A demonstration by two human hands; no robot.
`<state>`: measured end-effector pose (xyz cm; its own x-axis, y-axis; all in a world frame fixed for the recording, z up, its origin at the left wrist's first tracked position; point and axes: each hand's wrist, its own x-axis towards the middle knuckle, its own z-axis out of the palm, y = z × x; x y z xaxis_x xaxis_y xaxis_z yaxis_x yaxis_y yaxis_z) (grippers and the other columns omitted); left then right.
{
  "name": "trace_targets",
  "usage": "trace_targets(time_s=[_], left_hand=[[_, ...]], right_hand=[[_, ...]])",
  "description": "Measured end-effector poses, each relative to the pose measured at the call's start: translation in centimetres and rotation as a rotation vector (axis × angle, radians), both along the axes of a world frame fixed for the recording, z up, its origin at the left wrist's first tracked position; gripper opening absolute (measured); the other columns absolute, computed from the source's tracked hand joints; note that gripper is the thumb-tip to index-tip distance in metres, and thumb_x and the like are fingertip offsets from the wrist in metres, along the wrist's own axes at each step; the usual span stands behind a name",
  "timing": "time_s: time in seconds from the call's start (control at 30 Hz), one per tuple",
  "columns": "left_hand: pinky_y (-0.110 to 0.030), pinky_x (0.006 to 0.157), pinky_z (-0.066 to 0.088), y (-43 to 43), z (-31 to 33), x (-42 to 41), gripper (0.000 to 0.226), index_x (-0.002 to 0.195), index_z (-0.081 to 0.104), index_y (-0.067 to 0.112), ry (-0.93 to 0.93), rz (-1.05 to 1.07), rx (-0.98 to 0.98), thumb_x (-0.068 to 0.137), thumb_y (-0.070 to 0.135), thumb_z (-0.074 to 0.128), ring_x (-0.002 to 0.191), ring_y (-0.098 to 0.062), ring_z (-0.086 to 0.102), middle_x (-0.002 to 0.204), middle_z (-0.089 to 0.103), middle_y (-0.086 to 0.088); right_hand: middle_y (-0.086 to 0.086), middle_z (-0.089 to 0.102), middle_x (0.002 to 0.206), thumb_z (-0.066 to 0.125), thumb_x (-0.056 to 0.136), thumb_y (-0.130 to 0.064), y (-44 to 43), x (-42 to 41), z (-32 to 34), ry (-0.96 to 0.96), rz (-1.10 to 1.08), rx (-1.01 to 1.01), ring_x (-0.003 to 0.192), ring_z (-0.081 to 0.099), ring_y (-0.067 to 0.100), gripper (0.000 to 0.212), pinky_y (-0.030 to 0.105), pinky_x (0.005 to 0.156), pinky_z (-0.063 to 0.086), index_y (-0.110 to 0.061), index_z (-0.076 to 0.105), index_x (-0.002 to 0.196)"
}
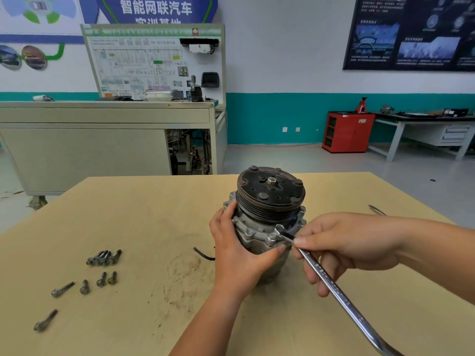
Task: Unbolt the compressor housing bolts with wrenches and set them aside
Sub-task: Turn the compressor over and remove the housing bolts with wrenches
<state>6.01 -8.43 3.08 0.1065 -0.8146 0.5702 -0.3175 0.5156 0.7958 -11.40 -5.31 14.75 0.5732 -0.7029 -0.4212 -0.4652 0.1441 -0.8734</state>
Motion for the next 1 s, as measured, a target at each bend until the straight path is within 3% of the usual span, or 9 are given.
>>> trace_targets(time_s=[0.17,0.27,0.4,0.47,0.53,0.63,0.83,1.0], left_hand=[[-0.002,0.102,0.028,0.0,-0.2,0.0,0.098,0.128,0.024,0.055,0.024,-0.010,0.002,0.046,0.051,0.078,0.129,0.003,0.032,0.133,0.025,0.016],[-0.001,0.101,0.028,0.0,-0.1,0.0,0.098,0.127,0.024,0.056,0.029,-0.011,0.003,0.045,0.054,0.076,0.127,0.007,0.032,0.132,0.026,0.016],[0.002,0.098,0.025,0.1,0.2,0.1,0.094,0.123,0.024,0.059,0.021,-0.014,0.009,0.044,0.057,0.075,0.127,0.008,0.030,0.131,0.025,0.016],[0.002,0.097,0.025,0.2,0.2,0.1,0.093,0.123,0.025,0.059,0.032,-0.021,0.016,0.044,0.056,0.074,0.127,0.009,0.030,0.131,0.025,0.017],[0.002,0.098,0.025,0.3,0.2,0.0,0.094,0.124,0.025,0.058,0.029,-0.025,0.017,0.044,0.056,0.074,0.127,0.006,0.032,0.132,0.025,0.016],[0.000,0.099,0.025,0.3,0.3,0.0,0.095,0.123,0.023,0.059,0.024,-0.019,0.026,0.043,0.058,0.074,0.128,0.001,0.033,0.132,0.024,0.016],[-0.019,0.108,0.033,0.2,0.2,0.0,0.096,0.126,0.024,0.057,0.012,-0.016,0.014,0.045,0.055,0.076,0.130,-0.001,0.032,0.134,0.025,0.012],[-0.009,0.104,0.031,0.2,0.1,0.1,0.097,0.125,0.022,0.060,0.019,-0.024,0.011,0.045,0.054,0.076,0.128,0.005,0.031,0.132,0.025,0.017]], right_hand=[[0.003,0.067,0.062,0.038,0.099,-0.027,0.4,1.3,-0.2,-0.015,-0.014,0.064,0.052,0.068,0.017,0.026,0.019,0.047,0.051,-0.011,0.052,0.086],[0.000,0.064,0.058,0.039,0.100,-0.029,0.0,1.4,0.7,0.117,0.023,0.031,0.048,0.065,0.015,0.028,0.020,0.047,0.051,-0.011,0.053,0.084],[-0.011,0.058,0.055,0.048,0.094,-0.041,-1.8,0.7,3.4,0.654,0.121,-0.556,0.048,0.054,0.000,0.029,0.011,0.050,0.039,-0.023,0.061,0.076],[-0.012,0.059,0.063,0.051,0.093,-0.041,-2.3,0.4,3.7,0.741,0.109,-0.749,0.052,0.053,-0.002,0.025,0.009,0.049,0.036,-0.027,0.062,0.076],[-0.007,0.065,0.066,0.052,0.095,-0.033,-2.0,-0.2,3.2,0.606,0.090,-0.576,0.054,0.059,-0.003,0.024,0.010,0.053,0.044,-0.019,0.064,0.079],[0.002,0.071,0.071,0.045,0.099,-0.024,-0.7,-0.9,2.2,0.318,0.084,-0.174,0.060,0.069,0.015,0.025,0.023,0.059,0.054,-0.011,0.058,0.082],[0.004,0.068,0.062,0.039,0.099,-0.026,0.2,1.2,0.3,0.069,-0.004,-0.016,0.054,0.068,0.015,0.028,0.021,0.050,0.053,-0.010,0.054,0.082],[0.005,0.066,0.057,0.040,0.099,-0.027,0.3,1.8,0.8,0.083,0.001,0.026,0.049,0.066,0.015,0.030,0.019,0.046,0.051,-0.010,0.053,0.079]])
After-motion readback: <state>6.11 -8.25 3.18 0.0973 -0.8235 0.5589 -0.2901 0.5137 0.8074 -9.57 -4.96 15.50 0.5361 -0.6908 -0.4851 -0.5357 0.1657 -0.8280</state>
